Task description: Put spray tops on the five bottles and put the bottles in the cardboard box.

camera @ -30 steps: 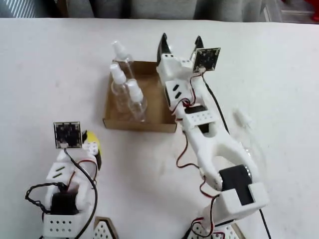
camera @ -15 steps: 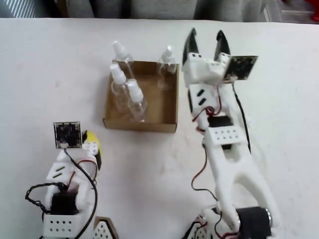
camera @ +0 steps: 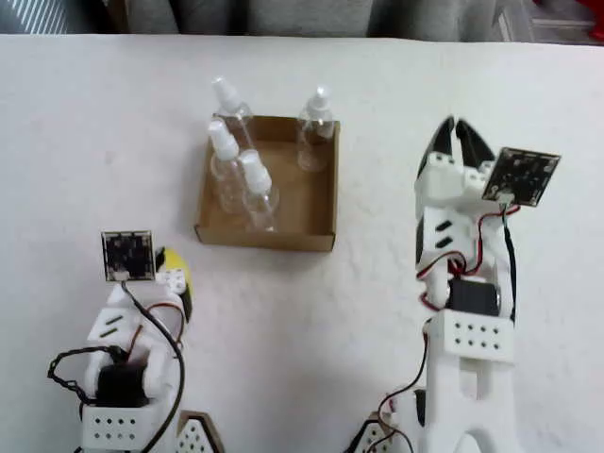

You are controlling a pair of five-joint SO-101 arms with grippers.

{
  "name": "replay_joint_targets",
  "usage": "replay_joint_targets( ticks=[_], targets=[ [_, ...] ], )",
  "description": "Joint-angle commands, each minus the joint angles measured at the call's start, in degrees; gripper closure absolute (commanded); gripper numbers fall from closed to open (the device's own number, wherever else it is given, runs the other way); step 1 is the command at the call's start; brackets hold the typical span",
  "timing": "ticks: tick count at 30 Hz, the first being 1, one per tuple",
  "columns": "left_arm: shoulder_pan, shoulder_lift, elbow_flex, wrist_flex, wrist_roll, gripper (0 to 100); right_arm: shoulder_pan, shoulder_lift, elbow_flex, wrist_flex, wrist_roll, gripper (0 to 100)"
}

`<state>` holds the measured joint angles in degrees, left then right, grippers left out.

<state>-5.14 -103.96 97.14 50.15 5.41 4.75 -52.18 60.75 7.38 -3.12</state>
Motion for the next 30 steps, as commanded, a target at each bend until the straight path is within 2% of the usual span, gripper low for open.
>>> replay_joint_targets(
  ticks=[1,7,11,14,22,30],
  targets=[
    [-0.4,-0.66,-0.09,0.18,-0.7,97,1.36,-6.73,1.14,11.56,5.01,98.1],
    [-0.4,-0.66,-0.09,0.18,-0.7,97,5.67,-13.14,1.93,34.68,18.55,98.1],
    [-0.4,-0.66,-0.09,0.18,-0.7,97,9.63,-16.57,1.85,44.79,29.89,98.1],
    [-0.4,-0.66,-0.09,0.26,-0.7,97,11.74,-17.63,1.85,51.21,35.6,98.1],
    [-0.4,-0.66,-0.09,0.26,-0.7,97,13.93,-14.02,1.85,45.67,36.84,98.1],
    [-0.4,-0.66,-0.09,0.26,-0.7,97,14.02,9.8,-8.26,40.66,37.19,98.1]
  ],
)
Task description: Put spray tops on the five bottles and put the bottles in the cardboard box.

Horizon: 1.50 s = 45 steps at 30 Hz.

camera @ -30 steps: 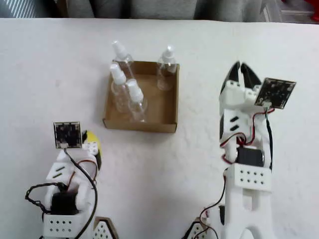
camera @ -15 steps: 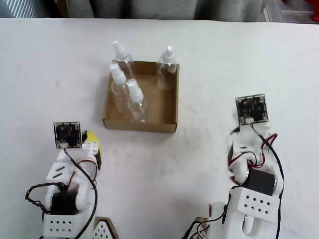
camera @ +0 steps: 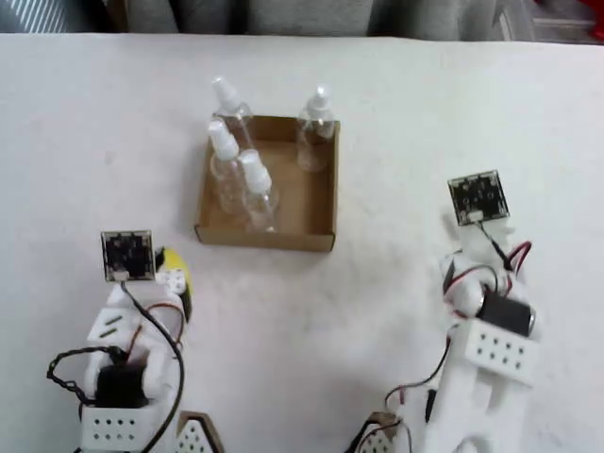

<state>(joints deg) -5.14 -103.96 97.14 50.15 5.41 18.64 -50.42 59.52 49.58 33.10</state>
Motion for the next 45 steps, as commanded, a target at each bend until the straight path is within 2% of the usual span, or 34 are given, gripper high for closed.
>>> replay_joint_targets(
  ticks=[1,3,10,22,29,35,40,45],
  targets=[
    [-0.4,-0.66,-0.09,0.26,-0.7,97,0.13,10.86,-8.88,-1.54,0.97,98.0],
    [-0.4,-0.66,-0.09,0.26,-0.7,97,0.13,15.69,-12.48,-1.54,0.97,96.5],
    [-0.4,-0.66,-0.09,0.26,-0.7,97,0.13,29.93,-23.56,-1.54,0.97,82.0],
    [-0.4,-0.66,-0.09,0.26,-0.7,97,-1.71,60.7,-47.03,-1.36,0.97,83.6],
    [-0.31,-0.66,-0.09,0.26,-0.7,97,-1.8,73.8,-55.65,-1.19,0.97,83.6],
    [-0.31,-0.66,-0.09,0.26,-0.7,97,-2.68,78.64,-57.85,-1.19,0.97,84.1],
    [-0.31,-0.66,-0.09,0.26,-0.7,97,-2.77,78.55,-58.02,-1.19,0.88,98.6],
    [-0.31,-0.66,-0.09,0.26,-0.7,97,-2.33,76.18,-57.93,0.31,0.53,98.5]
  ],
)
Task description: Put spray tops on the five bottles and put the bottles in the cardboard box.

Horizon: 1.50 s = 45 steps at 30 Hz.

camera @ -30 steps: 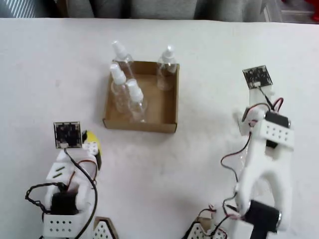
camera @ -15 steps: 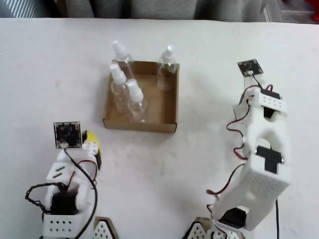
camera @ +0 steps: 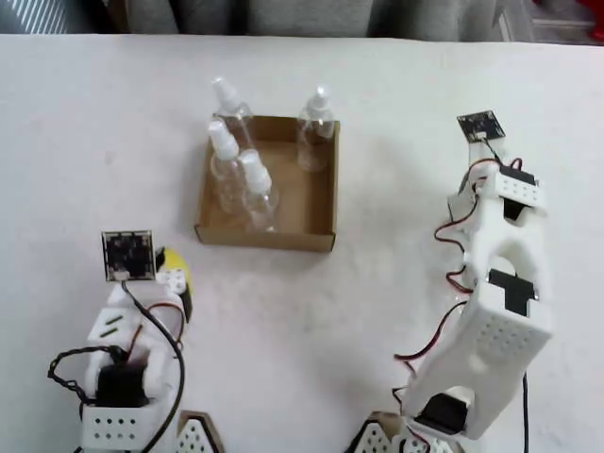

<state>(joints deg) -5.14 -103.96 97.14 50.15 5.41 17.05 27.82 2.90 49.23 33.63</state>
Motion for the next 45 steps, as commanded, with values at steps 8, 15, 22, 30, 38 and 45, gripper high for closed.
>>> replay_joint_targets(
  ticks=[8,15,22,30,38,45],
  targets=[
    [-0.31,-0.66,-0.09,0.26,-0.7,97,-2.68,-15.6,-1.41,9.8,-11.87,98.2],
    [-0.31,-0.66,-0.09,0.26,-0.7,97,-7.78,-28.44,-1.41,19.03,-23.82,98.2],
    [-0.48,-0.66,-0.09,0.26,-0.7,97,-14.29,-34.68,-0.97,34.07,-34.64,97.8],
    [-0.57,-0.66,-0.09,0.26,-0.7,97,-22.11,-34.42,-0.7,44.97,-42.99,97.7],
    [-0.66,-0.66,-0.09,0.26,-0.7,97,-26.33,-37.05,11.43,37.85,-43.87,97.8],
    [-0.57,-0.66,-0.09,0.26,-0.7,97,-27.74,-40.57,26.11,24.66,-43.78,97.8]
  ],
)
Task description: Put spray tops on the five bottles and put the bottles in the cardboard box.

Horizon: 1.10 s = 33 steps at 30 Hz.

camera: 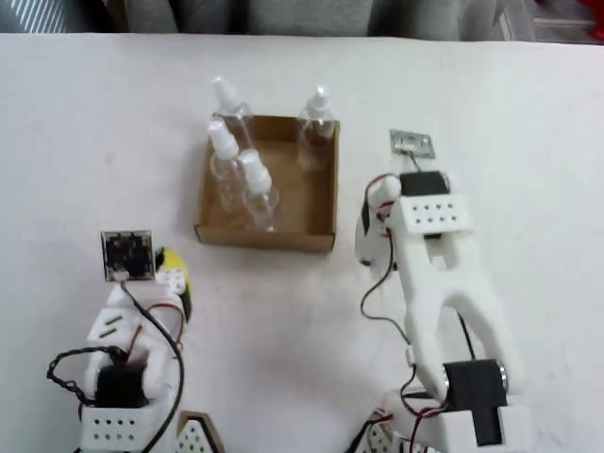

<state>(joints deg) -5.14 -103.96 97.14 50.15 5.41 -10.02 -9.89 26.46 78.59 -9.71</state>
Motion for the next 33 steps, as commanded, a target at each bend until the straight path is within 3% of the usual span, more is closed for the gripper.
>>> replay_joint_targets(
  ticks=[1,10,21,26,33],
  targets=[
    [-0.48,-0.66,-0.09,0.26,-0.7,97,-0.66,-2.86,3.96,-6.2,-0.44,97.8],
    [-0.48,-0.66,-0.09,0.26,-0.7,97,-0.75,-2.77,15.03,-21.32,-0.09,96.7],
    [-0.31,-0.66,-0.09,0.18,-0.7,97,-0.84,-3.38,15.38,-22.29,-0.09,62.1],
    [0.4,-0.66,-0.09,0.18,-0.62,97,0.92,-3.47,8.35,-10.33,-0.09,61.1],
    [8.31,-0.66,-0.62,0.7,-0.26,97,6.37,-3.47,0.35,4.79,0.88,62.8]
  ],
)
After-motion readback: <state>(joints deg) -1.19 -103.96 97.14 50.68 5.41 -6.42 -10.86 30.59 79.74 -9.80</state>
